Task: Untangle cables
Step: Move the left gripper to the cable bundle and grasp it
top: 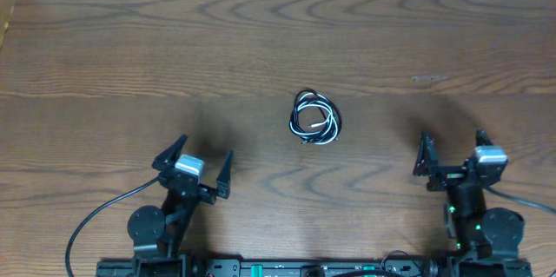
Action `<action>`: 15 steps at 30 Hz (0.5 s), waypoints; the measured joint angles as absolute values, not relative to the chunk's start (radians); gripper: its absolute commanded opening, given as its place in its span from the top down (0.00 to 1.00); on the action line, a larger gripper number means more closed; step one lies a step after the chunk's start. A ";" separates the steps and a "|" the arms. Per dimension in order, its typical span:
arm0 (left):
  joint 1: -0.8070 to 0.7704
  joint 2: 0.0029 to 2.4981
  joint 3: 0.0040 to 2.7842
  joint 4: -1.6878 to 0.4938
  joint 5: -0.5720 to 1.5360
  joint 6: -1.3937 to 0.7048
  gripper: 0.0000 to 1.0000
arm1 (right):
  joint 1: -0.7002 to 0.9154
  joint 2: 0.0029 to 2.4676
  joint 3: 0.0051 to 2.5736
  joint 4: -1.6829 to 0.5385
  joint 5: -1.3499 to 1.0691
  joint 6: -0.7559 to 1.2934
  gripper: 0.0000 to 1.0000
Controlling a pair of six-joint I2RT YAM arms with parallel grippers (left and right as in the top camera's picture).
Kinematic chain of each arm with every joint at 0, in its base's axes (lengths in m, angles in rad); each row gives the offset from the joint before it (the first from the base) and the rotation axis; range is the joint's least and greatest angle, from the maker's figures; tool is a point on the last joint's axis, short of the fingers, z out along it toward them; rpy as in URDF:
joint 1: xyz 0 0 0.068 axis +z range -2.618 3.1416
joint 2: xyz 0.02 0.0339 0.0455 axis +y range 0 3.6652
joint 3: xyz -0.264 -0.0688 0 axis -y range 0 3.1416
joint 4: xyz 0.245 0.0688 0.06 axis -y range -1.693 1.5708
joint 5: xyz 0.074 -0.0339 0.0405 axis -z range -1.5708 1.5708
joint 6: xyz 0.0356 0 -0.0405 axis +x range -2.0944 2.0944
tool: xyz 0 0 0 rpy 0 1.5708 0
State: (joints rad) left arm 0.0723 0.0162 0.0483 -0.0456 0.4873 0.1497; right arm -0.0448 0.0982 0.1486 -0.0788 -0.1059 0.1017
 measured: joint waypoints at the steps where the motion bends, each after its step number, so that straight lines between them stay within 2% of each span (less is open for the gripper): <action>1: 0.072 0.025 0.057 -0.047 0.510 0.149 0.02 | -0.049 0.125 0.173 -0.079 -0.110 0.101 0.01; 7: 0.072 0.187 0.217 -0.049 0.629 0.138 0.02 | -0.060 0.351 0.354 -0.081 -0.156 0.101 0.01; 15: 0.046 0.618 0.558 -0.119 0.718 0.131 0.02 | -0.112 0.731 0.669 -0.185 -0.258 0.100 0.01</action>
State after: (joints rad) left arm 0.0460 0.6178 0.5575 -0.1188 0.7181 0.1310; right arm -0.1123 0.7307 0.6693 -0.1848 -0.2584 0.1001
